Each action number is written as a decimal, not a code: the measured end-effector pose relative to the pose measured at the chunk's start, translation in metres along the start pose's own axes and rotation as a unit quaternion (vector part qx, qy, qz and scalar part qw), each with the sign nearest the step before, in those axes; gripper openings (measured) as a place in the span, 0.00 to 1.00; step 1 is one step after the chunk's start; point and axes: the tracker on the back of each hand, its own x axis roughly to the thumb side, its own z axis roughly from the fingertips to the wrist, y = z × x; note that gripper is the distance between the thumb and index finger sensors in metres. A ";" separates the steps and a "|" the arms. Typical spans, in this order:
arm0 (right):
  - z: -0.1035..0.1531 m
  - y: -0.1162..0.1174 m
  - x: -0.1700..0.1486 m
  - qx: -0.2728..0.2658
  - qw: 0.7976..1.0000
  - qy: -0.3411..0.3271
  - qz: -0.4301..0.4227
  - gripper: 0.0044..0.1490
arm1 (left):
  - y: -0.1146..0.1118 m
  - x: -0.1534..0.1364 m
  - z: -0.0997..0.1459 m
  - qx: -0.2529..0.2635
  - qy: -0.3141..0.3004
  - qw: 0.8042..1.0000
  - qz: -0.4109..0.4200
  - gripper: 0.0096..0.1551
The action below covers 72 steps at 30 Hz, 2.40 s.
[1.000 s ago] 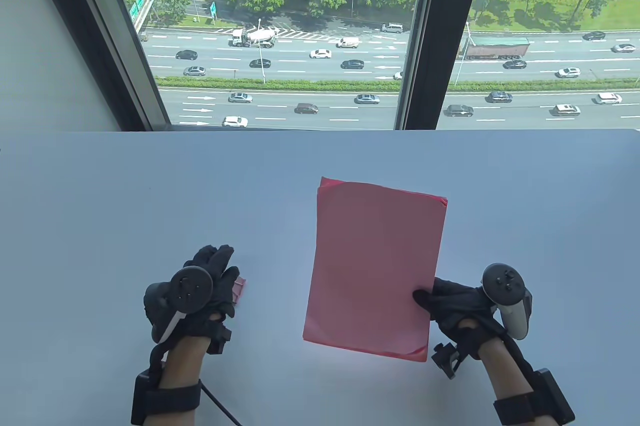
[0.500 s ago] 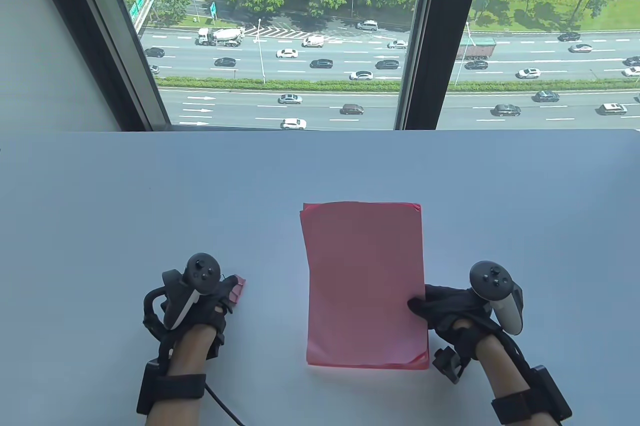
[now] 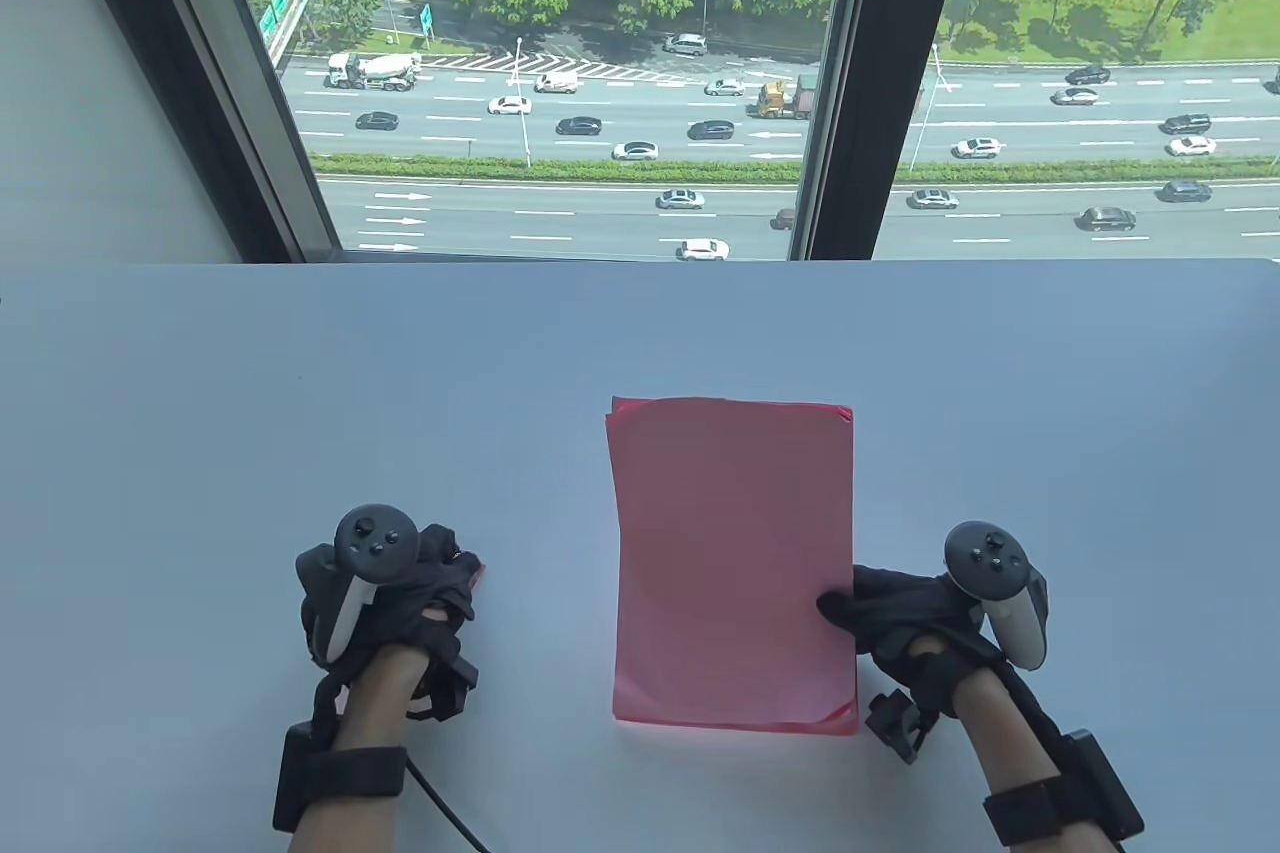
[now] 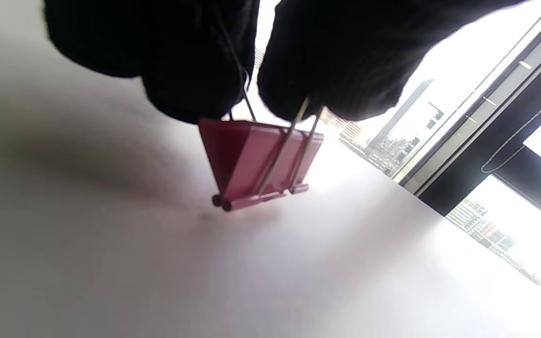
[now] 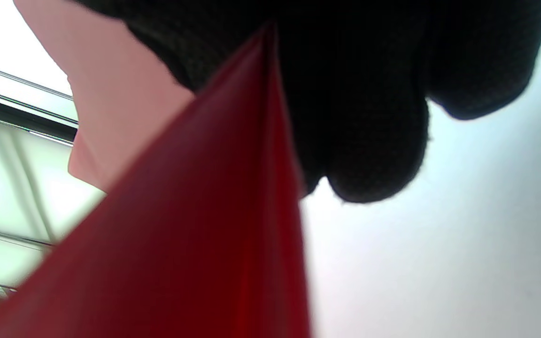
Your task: Clip paper with binder clip (Left hand to clip)
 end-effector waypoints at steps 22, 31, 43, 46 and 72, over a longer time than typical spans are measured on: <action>0.001 -0.008 0.004 0.050 0.995 -0.062 -0.058 0.26 | -0.034 0.009 -0.004 -0.162 -0.166 0.882 0.411 0.52; 0.001 -0.003 0.006 0.071 0.994 -0.067 -0.056 0.26 | -0.046 0.025 0.001 -0.213 -0.203 0.854 0.429 0.49; 0.003 -0.003 0.009 0.037 0.997 -0.072 -0.017 0.25 | -0.044 0.027 0.004 -0.181 -0.185 0.876 0.407 0.48; 0.004 0.000 0.012 0.033 0.996 -0.079 0.003 0.26 | -0.042 0.027 0.006 -0.172 -0.177 0.889 0.387 0.47; 0.006 0.025 0.017 0.131 0.985 -0.057 0.095 0.26 | -0.003 0.016 0.013 -0.019 -0.173 0.881 0.439 0.48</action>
